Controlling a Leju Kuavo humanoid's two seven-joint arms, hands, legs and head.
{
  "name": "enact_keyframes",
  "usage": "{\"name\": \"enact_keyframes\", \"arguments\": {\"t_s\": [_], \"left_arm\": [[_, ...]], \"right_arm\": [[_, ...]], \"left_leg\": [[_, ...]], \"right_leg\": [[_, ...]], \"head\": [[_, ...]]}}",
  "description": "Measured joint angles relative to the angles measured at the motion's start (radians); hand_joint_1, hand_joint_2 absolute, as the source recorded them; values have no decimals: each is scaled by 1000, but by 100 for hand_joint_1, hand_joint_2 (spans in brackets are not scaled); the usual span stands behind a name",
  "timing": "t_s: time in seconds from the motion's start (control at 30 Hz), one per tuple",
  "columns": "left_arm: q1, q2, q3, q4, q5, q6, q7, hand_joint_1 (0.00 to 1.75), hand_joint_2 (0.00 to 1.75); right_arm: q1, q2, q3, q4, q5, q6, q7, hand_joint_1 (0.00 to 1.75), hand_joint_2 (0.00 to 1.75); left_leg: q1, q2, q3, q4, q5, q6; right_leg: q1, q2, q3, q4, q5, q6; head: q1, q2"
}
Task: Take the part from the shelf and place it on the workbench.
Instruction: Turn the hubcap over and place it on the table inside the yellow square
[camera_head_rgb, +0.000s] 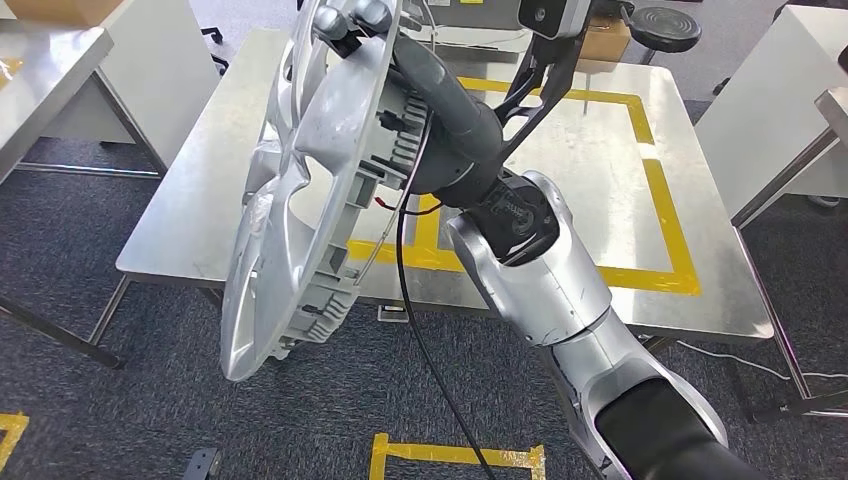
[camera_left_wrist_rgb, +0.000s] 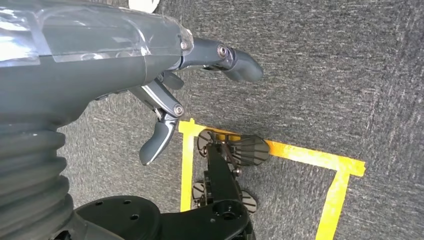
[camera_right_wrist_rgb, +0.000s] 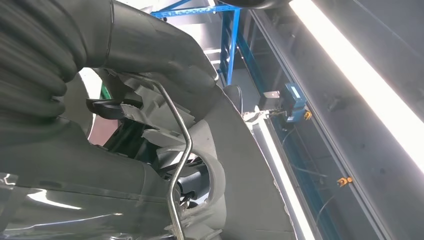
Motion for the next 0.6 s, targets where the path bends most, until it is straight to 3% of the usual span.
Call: {"name": "enact_keyframes", "arguments": {"t_s": [0.47, 0.6], "left_arm": [[0, 5, 9, 0, -1, 2, 15, 0, 175], [0, 9, 15, 0, -5, 0, 14, 0, 175]], "right_arm": [[0, 0, 0, 0, 0, -1, 0, 175, 175], [0, 2, 0, 0, 0, -1, 0, 175, 175]], "left_leg": [[-9, -1, 0, 1, -1, 2], [-14, 0, 0, 0, -2, 9]], "right_leg": [[-7, 0, 0, -2, 1, 2], [-12, 0, 2, -8, 2, 15]], "head": [[-4, 0], [-7, 0]]}}
